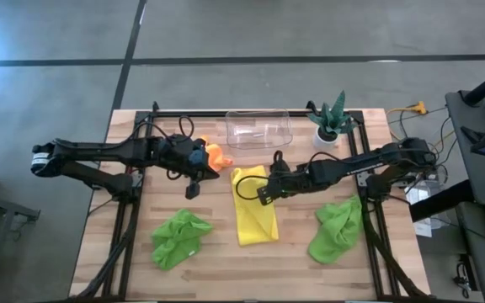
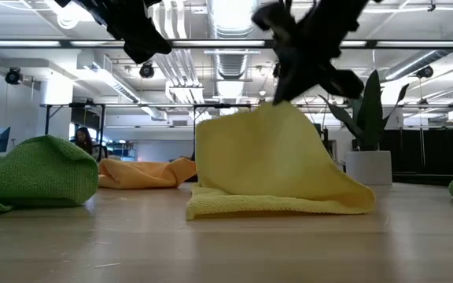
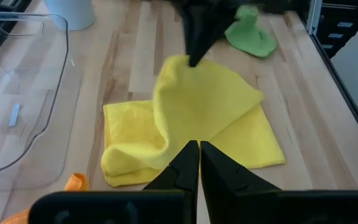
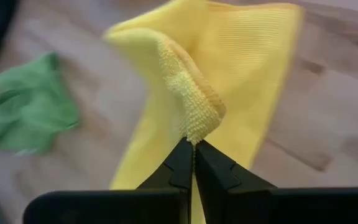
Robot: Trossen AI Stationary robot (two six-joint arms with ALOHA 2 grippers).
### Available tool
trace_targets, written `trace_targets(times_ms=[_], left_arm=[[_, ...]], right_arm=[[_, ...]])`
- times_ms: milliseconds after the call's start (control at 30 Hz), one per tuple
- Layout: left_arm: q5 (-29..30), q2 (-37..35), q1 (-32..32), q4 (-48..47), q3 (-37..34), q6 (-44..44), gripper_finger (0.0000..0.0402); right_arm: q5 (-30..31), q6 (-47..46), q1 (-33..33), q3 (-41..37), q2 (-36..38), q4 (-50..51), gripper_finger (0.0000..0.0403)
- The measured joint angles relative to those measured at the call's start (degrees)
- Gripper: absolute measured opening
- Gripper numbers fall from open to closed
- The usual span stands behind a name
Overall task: Fold microfiber towels
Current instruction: Fold the yellow microfiber towel
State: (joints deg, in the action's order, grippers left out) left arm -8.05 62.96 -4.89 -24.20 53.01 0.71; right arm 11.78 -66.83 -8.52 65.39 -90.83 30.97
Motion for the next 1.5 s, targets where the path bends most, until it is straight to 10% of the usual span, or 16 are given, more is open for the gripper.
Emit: trace_targets(times_ms=[900,1500], left_arm=[[1.6,-9.5,0.0,-0.4,0.2,4.6,0.0],[1.1,-10.7,0.0,-7.8,0.0,0.0,0.0]], right_arm=[[-6.3,-6.7,-8.1,5.5,-18.0,-27.0,0.0009],[-9.7,0.0,-5.9,26.8,-30.7,-16.9,0.0077]])
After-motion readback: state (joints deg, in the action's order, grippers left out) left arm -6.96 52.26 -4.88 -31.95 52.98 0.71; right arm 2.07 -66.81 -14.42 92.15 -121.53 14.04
